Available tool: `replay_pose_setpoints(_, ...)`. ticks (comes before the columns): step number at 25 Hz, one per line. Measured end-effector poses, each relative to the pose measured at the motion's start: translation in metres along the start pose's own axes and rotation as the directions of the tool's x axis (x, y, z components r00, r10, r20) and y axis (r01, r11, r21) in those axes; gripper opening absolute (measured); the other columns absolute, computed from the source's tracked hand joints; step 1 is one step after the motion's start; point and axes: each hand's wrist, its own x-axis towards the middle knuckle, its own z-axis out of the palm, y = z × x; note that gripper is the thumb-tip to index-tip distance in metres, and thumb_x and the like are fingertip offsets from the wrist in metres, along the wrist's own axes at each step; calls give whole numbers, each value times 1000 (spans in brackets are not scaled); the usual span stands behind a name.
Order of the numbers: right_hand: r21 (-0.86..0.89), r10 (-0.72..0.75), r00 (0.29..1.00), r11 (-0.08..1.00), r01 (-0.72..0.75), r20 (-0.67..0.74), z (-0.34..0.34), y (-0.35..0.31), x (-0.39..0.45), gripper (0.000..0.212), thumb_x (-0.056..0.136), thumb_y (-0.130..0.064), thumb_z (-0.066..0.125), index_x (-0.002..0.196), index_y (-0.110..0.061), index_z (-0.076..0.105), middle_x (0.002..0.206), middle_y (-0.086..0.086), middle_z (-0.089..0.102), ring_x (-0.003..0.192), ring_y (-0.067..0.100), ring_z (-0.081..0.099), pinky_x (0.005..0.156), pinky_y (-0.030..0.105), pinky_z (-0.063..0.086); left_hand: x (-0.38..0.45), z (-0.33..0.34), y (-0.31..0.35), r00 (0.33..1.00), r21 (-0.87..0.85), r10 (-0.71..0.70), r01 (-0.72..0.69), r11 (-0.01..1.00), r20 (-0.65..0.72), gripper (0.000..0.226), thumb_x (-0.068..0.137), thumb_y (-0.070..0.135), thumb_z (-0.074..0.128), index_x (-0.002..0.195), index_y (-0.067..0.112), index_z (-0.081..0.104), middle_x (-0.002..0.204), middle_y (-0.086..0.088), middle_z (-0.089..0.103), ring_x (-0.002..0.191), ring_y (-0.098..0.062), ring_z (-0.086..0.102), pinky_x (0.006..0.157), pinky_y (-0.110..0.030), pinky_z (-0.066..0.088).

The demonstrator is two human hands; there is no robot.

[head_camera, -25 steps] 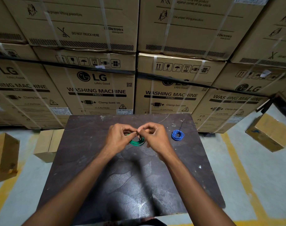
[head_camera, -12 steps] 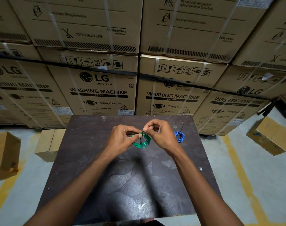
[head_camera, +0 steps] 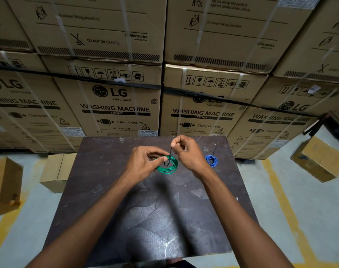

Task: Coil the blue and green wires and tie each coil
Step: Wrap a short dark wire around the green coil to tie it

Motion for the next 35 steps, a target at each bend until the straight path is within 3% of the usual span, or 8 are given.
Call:
replay_pose_setpoints(4, 142, 45, 994, 989, -30, -99, -9, -2, 27, 24, 101, -4, 56, 84, -20, 59, 71, -1, 57, 67, 16, 52, 60, 33, 43, -4, 3, 0, 999, -42, -16, 18, 999, 42, 13, 84, 7, 80, 95, 14, 83, 82, 5, 80, 64, -2, 70, 54, -21, 56)
replay_pose_setpoints(8, 221, 75, 987, 974, -42, -145, -11, -9, 42, 18, 102, -8, 58, 87, -17, 61, 70, 2, 60, 60, 10, 55, 53, 26, 47, 0, 4, -3, 997, -163, -66, 70, 984, 33, 13, 86, 4, 78, 96, 12, 82, 80, -1, 80, 58, -6, 64, 48, -24, 55)
replay_pose_setpoints(12, 367, 150, 986, 923, -115, -68, -3, -6, 32, 8, 102, -19, 62, 97, -13, 64, 69, 0, 60, 56, 8, 56, 50, 23, 45, 3, 2, -2, 995, -208, -97, 91, 974, -16, 13, 86, 3, 77, 94, 13, 80, 79, -2, 80, 56, -5, 64, 47, -24, 56)
replay_pose_setpoints(17, 277, 278, 954, 913, -298, 112, 1, 1, 12, 27, 100, -30, 64, 81, -12, 68, 61, -1, 58, 50, 8, 50, 48, 22, 40, 4, 1, -5, 995, -203, -95, 86, 975, -34, 15, 86, 4, 78, 98, 14, 78, 80, -1, 80, 59, -6, 68, 48, -26, 57)
replay_pose_setpoints(21, 341, 259, 955, 893, -294, 144, 1, -5, 10, 22, 97, -19, 68, 75, -15, 68, 65, 0, 59, 52, 7, 49, 53, 24, 38, 2, 3, -6, 997, -180, -82, 78, 981, -11, 29, 87, 6, 78, 113, 17, 77, 85, 0, 81, 62, -6, 70, 50, -26, 57)
replay_pose_setpoints(26, 382, 265, 957, 878, -290, 116, 4, -5, 16, 22, 97, -6, 62, 77, -13, 68, 63, 0, 58, 52, 8, 47, 54, 25, 39, 1, 4, -5, 996, -197, -83, 78, 977, -15, 22, 87, 5, 77, 107, 15, 79, 86, 0, 81, 64, -10, 70, 49, -25, 57)
replay_pose_setpoints(32, 373, 177, 984, 914, -160, -11, 10, -1, 19, 26, 95, 5, 61, 74, -11, 63, 60, 3, 55, 53, 11, 46, 48, 21, 39, 1, 5, -4, 995, -237, -91, 97, 967, 37, 19, 87, 2, 77, 106, 5, 78, 90, -7, 81, 62, -5, 70, 49, -23, 57)
replay_pose_setpoints(35, 377, 181, 979, 917, -135, -91, 13, 1, 24, 30, 93, 7, 61, 71, -13, 63, 61, 0, 55, 56, 10, 45, 54, 24, 38, 6, 7, -4, 996, -249, -87, 93, 964, 36, 20, 87, 2, 77, 106, 7, 78, 90, -6, 81, 61, -4, 70, 49, -23, 56)
